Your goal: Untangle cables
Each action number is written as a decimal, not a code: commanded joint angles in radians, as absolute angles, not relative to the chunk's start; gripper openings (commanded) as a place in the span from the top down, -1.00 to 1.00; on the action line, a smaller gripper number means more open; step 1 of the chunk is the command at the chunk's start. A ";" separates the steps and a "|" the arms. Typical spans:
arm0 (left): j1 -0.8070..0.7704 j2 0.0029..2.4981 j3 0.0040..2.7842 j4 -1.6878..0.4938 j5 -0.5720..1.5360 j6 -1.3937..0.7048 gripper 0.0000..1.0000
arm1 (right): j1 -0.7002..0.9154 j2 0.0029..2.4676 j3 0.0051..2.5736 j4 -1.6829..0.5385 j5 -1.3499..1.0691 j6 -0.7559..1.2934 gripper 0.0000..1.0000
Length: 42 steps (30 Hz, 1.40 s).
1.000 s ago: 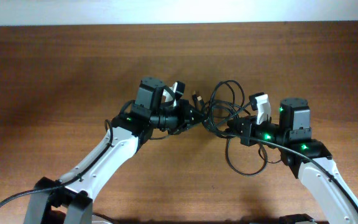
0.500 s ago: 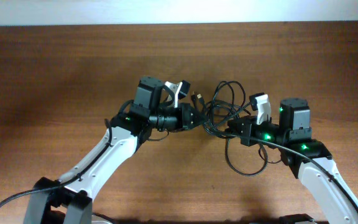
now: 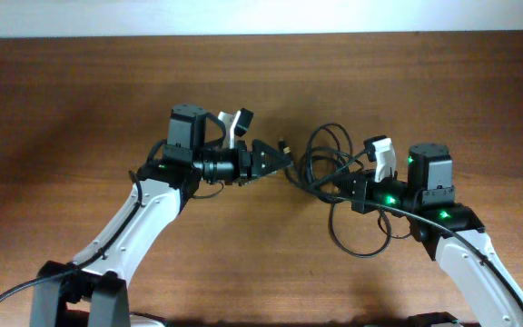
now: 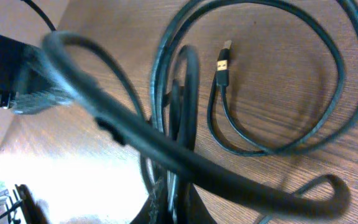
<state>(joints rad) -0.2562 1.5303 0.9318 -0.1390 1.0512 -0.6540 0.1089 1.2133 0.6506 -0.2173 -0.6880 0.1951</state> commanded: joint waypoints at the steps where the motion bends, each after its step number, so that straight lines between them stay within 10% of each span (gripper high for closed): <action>1: -0.252 1.539 0.942 -0.152 1.061 -0.630 -0.98 | 0.105 1.217 0.664 -0.213 -0.680 0.187 0.92; 17: -0.377 1.539 0.941 -0.293 0.881 -0.583 -0.99 | 0.105 1.217 0.664 -0.213 -0.668 0.187 0.92; 25: -0.469 1.539 0.941 -0.293 0.680 -0.750 -0.34 | 0.105 1.217 0.664 -0.213 -0.668 0.187 0.92; 42: -0.602 1.539 0.941 -0.237 0.413 -1.029 0.03 | 0.105 1.217 0.664 -0.213 -0.668 0.188 0.92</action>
